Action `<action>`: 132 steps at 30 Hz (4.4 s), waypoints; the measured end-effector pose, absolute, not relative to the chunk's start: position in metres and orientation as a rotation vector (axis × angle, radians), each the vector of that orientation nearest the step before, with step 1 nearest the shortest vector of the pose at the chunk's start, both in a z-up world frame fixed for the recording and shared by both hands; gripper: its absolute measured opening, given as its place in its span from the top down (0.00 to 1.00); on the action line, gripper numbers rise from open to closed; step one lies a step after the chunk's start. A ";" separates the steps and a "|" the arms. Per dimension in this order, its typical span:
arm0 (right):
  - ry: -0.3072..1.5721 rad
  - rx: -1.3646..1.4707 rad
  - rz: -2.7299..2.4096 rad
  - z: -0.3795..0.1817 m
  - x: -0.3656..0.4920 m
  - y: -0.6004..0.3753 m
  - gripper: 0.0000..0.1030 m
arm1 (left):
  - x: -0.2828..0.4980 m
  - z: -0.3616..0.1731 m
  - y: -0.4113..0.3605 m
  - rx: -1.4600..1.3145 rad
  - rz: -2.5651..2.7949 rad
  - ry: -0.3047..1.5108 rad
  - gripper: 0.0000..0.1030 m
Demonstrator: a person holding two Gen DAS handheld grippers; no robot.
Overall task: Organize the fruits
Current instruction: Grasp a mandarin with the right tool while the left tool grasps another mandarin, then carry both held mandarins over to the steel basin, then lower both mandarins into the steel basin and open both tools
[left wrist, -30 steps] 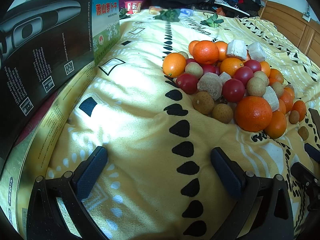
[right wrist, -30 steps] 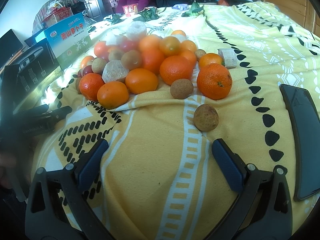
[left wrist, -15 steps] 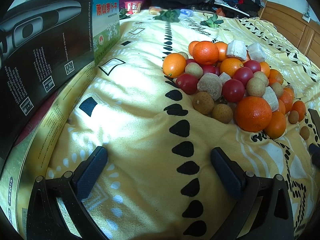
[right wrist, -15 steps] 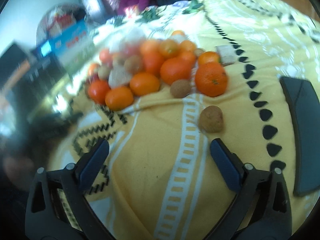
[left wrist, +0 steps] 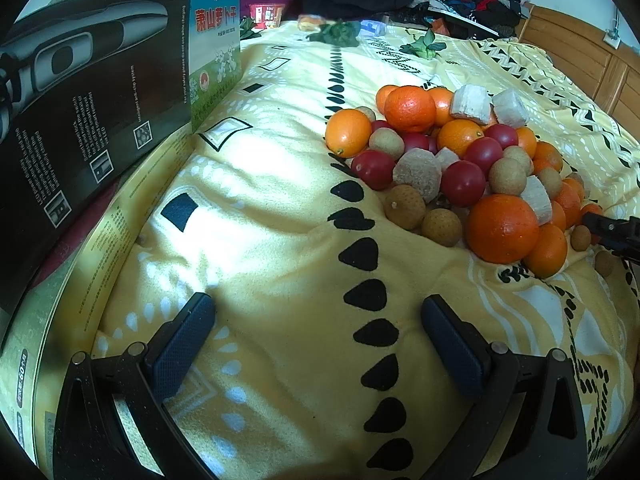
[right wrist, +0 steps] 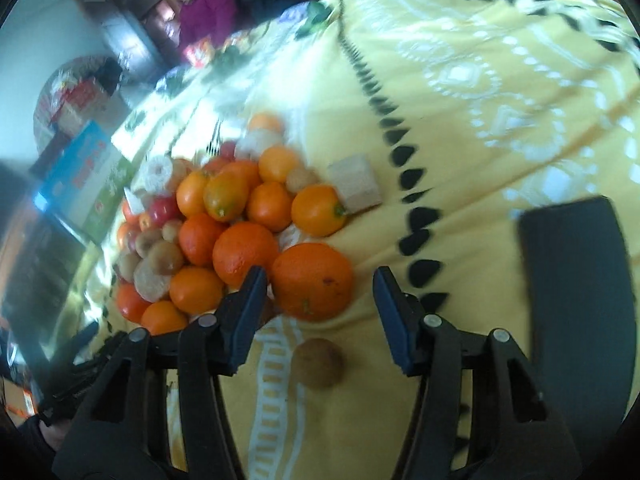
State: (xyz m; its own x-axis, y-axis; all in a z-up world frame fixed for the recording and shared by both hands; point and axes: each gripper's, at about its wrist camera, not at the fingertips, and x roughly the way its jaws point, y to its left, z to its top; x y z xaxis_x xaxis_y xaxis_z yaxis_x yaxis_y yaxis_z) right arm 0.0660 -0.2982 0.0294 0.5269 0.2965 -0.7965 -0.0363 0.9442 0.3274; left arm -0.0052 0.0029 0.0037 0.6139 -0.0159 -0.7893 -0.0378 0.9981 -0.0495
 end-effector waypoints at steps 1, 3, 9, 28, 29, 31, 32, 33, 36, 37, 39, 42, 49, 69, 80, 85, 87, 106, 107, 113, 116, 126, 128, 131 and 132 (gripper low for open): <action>1.001 0.282 0.206 0.030 0.066 -0.296 0.58 | -0.006 0.005 0.003 -0.066 0.008 0.913 0.00; 0.974 0.275 0.199 0.038 0.062 -0.298 0.59 | -0.007 0.008 0.004 -0.068 -0.007 0.932 0.00; 0.799 0.244 0.281 0.089 0.009 -0.286 0.59 | -0.026 0.040 -0.020 -0.093 -0.191 0.927 0.28; 0.891 0.248 0.332 0.033 -0.029 -0.271 0.59 | 0.020 0.023 -0.115 -0.032 -0.449 1.003 0.42; 0.889 0.243 0.330 0.033 -0.030 -0.270 0.59 | 0.017 0.024 -0.117 -0.036 -0.486 1.005 0.43; 0.885 0.246 0.328 0.034 -0.031 -0.271 0.59 | 0.013 0.030 -0.116 -0.061 -0.563 1.019 0.49; 0.884 0.251 0.325 0.034 -0.031 -0.272 0.59 | 0.013 0.031 -0.112 -0.093 -0.587 1.030 0.60; 0.883 0.259 0.321 0.034 -0.031 -0.274 0.59 | 0.015 0.031 -0.107 -0.121 -0.591 1.038 0.63; 0.887 0.274 0.316 0.032 -0.029 -0.277 0.59 | 0.018 0.031 -0.098 -0.152 -0.550 1.019 0.63; 0.888 0.273 0.316 0.031 -0.029 -0.277 0.59 | 0.019 0.031 -0.100 -0.143 -0.551 1.013 0.63; 0.888 0.268 0.316 0.031 -0.028 -0.277 0.58 | 0.018 0.031 -0.106 -0.108 -0.555 0.994 0.62; 0.890 0.272 0.318 0.029 -0.028 -0.278 0.58 | 0.022 0.030 -0.116 -0.089 -0.541 0.976 0.62; 0.892 0.270 0.317 0.029 -0.028 -0.278 0.58 | 0.029 0.026 -0.130 -0.023 -0.503 0.996 0.65; 0.727 0.010 0.517 0.167 -0.006 -0.138 0.59 | -0.045 0.193 0.105 -0.061 0.142 0.652 0.65; 0.693 -0.114 0.900 0.219 -0.003 0.077 0.59 | -0.102 0.203 0.279 -0.151 0.512 0.624 0.65; 0.768 -0.130 1.000 0.206 -0.011 0.146 0.59 | -0.112 0.184 0.321 -0.197 0.578 0.664 0.65; 0.799 -0.140 1.019 0.199 -0.016 0.166 0.59 | -0.113 0.175 0.334 -0.214 0.596 0.692 0.65; 0.980 -0.197 0.995 0.151 -0.018 0.231 0.59 | -0.119 0.139 0.378 -0.293 0.615 0.794 0.65; 0.982 -0.198 0.995 0.149 -0.019 0.232 0.59 | -0.119 0.139 0.379 -0.295 0.614 0.794 0.65; 0.991 -0.199 0.991 0.145 -0.019 0.234 0.59 | -0.120 0.138 0.381 -0.302 0.611 0.794 0.65; 0.990 -0.198 0.990 0.144 -0.019 0.234 0.59 | -0.119 0.137 0.381 -0.304 0.609 0.795 0.65; 1.004 -0.187 0.980 0.140 -0.016 0.234 0.59 | -0.119 0.133 0.385 -0.314 0.604 0.804 0.65; 1.002 -0.189 0.979 0.140 -0.016 0.234 0.59 | -0.119 0.132 0.386 -0.317 0.604 0.806 0.65; 1.004 -0.191 0.979 0.141 -0.017 0.234 0.59 | -0.119 0.130 0.387 -0.327 0.602 0.811 0.65; 1.004 -0.190 0.979 0.141 -0.017 0.234 0.59 | -0.119 0.130 0.387 -0.331 0.600 0.812 0.65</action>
State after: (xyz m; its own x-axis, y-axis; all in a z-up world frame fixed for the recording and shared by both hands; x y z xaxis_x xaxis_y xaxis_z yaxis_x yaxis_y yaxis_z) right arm -0.0168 0.2339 0.1409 0.1704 0.6025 -0.7798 -0.7638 0.5807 0.2817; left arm -0.1193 0.3871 0.1300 0.5364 0.3711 -0.7580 -0.6153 0.7867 -0.0503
